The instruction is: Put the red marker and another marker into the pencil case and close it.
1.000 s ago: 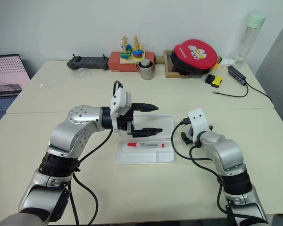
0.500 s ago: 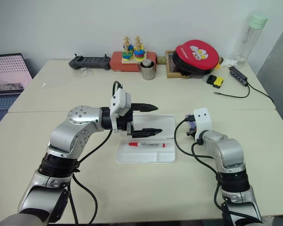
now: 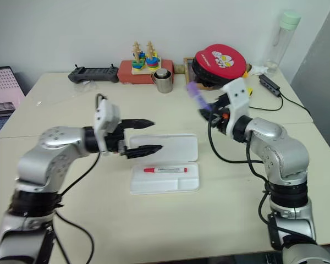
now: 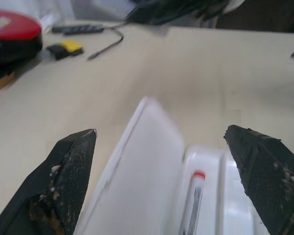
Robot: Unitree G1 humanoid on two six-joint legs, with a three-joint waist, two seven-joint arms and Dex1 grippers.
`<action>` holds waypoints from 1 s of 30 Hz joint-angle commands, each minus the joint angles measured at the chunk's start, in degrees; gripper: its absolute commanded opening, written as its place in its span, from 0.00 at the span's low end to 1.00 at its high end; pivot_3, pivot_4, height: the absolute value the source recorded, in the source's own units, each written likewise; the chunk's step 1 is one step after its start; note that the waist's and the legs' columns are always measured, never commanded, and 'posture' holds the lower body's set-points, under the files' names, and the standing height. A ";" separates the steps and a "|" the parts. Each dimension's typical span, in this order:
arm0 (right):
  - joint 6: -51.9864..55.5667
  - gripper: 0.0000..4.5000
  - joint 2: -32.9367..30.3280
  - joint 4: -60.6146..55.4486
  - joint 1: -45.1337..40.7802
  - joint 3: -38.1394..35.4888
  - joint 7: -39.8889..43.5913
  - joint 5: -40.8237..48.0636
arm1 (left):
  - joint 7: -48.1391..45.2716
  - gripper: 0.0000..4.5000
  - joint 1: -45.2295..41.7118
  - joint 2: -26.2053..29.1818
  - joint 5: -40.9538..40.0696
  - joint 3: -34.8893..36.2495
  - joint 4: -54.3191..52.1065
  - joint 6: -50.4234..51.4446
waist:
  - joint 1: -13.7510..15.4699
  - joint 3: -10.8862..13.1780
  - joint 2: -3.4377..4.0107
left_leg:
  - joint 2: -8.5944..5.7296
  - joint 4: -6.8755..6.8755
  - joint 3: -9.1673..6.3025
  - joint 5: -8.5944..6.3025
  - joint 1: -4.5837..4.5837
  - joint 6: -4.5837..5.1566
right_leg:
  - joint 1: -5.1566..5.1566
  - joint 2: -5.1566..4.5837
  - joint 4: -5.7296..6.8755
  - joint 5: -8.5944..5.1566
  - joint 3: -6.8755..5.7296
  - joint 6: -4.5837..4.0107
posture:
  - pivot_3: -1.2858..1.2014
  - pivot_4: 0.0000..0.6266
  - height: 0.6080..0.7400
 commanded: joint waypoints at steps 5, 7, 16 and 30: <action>-1.94 0.24 -2.54 0.13 -4.97 21.29 13.19 -3.01 | -3.03 1.00 21.73 10.55 2.62 10.25 -4.87 -4.38 | 1.15 0.08 0.06 | -0.01 0.00 -0.09 0.00 -0.05 0.00 | -0.05 0.00 -0.01 -0.01 -0.07 -0.01 | 0.52 0.24 1.00; -3.79 0.24 -1.21 2.31 -5.55 26.52 13.08 -6.56 | -2.55 1.00 23.91 10.44 0.63 12.97 -6.91 -2.95 | 2.12 0.06 -0.02 | -0.01 0.08 -0.15 0.00 -0.10 0.00 | -0.02 -0.01 -0.01 0.00 -0.10 -0.01 | 0.52 0.24 1.00; -8.61 0.24 5.10 11.06 -6.78 34.39 13.37 -14.35 | -1.76 1.00 27.93 10.57 -1.65 16.13 -10.87 -0.70 | 1.96 0.05 -0.04 | -0.02 0.06 -0.13 0.00 -0.08 -0.01 | -0.05 -0.03 0.04 0.00 -0.12 -0.01 | 0.52 0.24 1.00; -8.01 0.39 5.92 10.85 -4.82 34.97 15.96 -17.08 | 0.88 1.00 23.87 9.36 -2.92 14.93 -9.68 0.05 | 1.99 0.05 -0.04 | -0.02 0.06 -0.13 0.00 -0.08 -0.01 | -0.04 -0.03 0.03 -0.01 -0.12 -0.01 | 0.52 0.24 1.00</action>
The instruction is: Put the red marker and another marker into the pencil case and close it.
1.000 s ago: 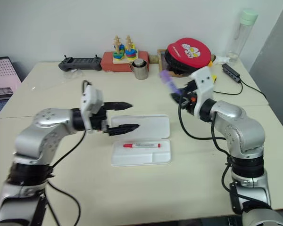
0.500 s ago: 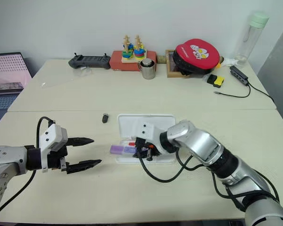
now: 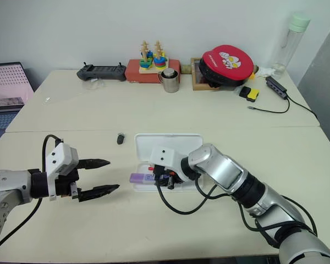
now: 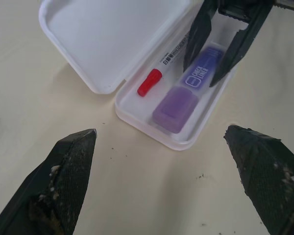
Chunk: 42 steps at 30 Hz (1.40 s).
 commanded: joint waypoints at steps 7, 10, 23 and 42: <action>0.19 0.73 0.59 -3.50 0.31 -1.96 1.33 0.25 | 2.06 1.00 -2.56 -0.68 -1.54 1.20 0.84 0.04 | 0.00 0.00 0.00 | 0.00 0.00 0.00 0.00 0.00 0.00 | -0.01 0.00 0.00 0.00 -0.01 0.00 | 0.52 0.24 1.00; -0.36 0.90 1.72 -4.90 -0.02 -6.73 1.46 2.86 | 6.60 1.00 -4.33 -2.82 -2.50 4.56 3.56 2.22 | 0.00 0.01 0.01 | 0.00 0.00 0.00 0.00 0.00 0.00 | 0.00 0.00 0.00 0.00 0.00 0.00 | 0.52 0.24 1.00; 1.35 0.99 7.68 -6.89 -4.24 -28.59 -4.19 16.54 | 31.84 1.00 -22.13 -14.74 9.75 -1.48 27.62 0.10 | 0.10 -0.07 -0.10 | -0.06 0.06 -0.09 0.00 0.07 -0.01 | 0.05 0.01 0.08 0.01 -0.08 0.00 | 0.52 0.24 1.00; -1.60 1.00 8.92 -4.04 -4.53 -29.91 -12.81 14.63 | 37.74 0.70 -34.38 -25.91 17.84 -12.24 42.64 0.57 | -1.43 -0.09 -0.13 | -0.10 0.07 0.02 0.00 0.02 -0.01 | -0.11 -0.05 0.21 0.01 0.02 0.01 | 0.52 0.24 1.00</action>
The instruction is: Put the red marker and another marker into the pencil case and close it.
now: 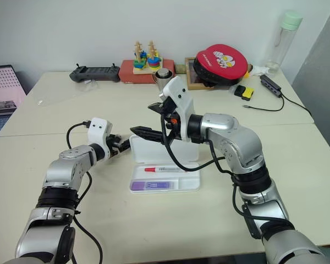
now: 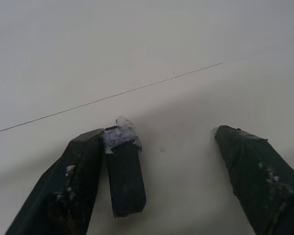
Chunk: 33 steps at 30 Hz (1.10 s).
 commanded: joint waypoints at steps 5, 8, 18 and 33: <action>-1.19 1.00 -0.39 -0.92 -1.16 -1.38 -0.51 0.31 | 2.05 0.52 2.65 0.86 -0.24 1.49 -6.55 6.35 | -0.02 0.00 0.00 | 0.00 0.00 0.00 0.00 0.00 0.00 | 0.00 0.00 0.00 0.00 0.02 0.00 | 0.52 0.24 1.00; -1.42 1.00 -0.56 -0.48 -1.34 -1.46 -0.35 0.23 | 2.23 0.37 4.93 2.07 -0.52 2.23 -10.62 9.19 | -0.07 0.00 0.00 | 0.01 0.00 0.01 0.00 0.00 0.00 | 0.00 0.00 0.00 0.00 0.03 0.00 | 0.52 0.24 1.00; -2.79 1.00 -1.31 0.53 -1.63 -1.69 0.53 0.23 | 3.36 0.10 5.14 2.23 -0.68 4.82 -10.85 7.71 | -0.05 0.00 0.00 | 0.01 -0.01 0.03 0.00 0.01 0.00 | -0.01 0.00 0.00 0.00 0.02 0.00 | 0.52 0.24 1.00; 2.95 1.00 -27.63 -19.04 15.22 -10.99 15.87 13.18 | -29.76 0.10 -3.51 5.72 -16.19 -12.57 -36.75 5.54 | 1.54 0.01 0.00 | -0.03 0.04 0.00 0.00 -0.20 0.01 | 0.07 -0.12 -0.21 0.01 0.02 0.02 | 0.52 0.24 1.00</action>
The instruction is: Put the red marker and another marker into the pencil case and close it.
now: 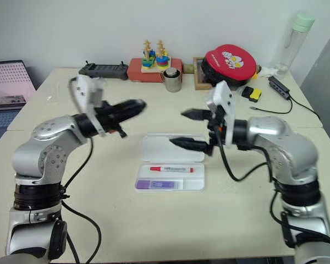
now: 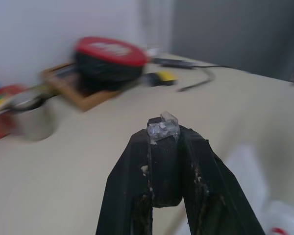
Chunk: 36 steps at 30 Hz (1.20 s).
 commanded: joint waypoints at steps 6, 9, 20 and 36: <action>1.55 1.00 -10.30 -10.94 10.59 -0.50 -0.50 -0.23 | -11.59 0.10 -2.11 -0.48 9.28 -19.50 4.53 -7.20 | -0.19 0.04 0.02 | 0.19 -0.02 0.22 0.00 0.25 0.00 | 0.12 0.16 0.09 0.00 0.04 -0.01 | 0.52 0.24 1.00; 2.39 1.00 -12.07 -13.56 13.17 0.30 -2.18 -1.16 | -13.40 0.10 -2.71 -1.63 10.82 -21.81 6.44 -8.36 | 0.27 0.05 -0.01 | 0.14 0.05 0.18 0.00 0.22 0.01 | 0.15 0.14 0.04 0.00 0.01 0.00 | 0.52 0.24 1.00; 2.75 1.00 -12.23 -15.97 15.26 3.27 -6.48 -2.36 | -13.87 0.10 -0.52 -5.94 12.95 -25.57 4.98 -5.87 | 1.24 0.07 -0.04 | 0.12 0.06 0.16 0.00 0.19 0.01 | 0.16 0.12 -0.01 0.00 -0.04 0.00 | 0.52 0.24 1.00; 2.11 1.00 -11.85 -14.76 14.72 4.29 -7.37 -2.79 | -11.70 0.10 0.86 -7.81 14.49 -26.56 5.25 -3.45 | 1.55 0.07 -0.04 | 0.11 0.08 0.16 0.00 0.21 0.01 | 0.19 0.12 -0.01 0.00 -0.05 0.00 | 0.52 0.24 1.00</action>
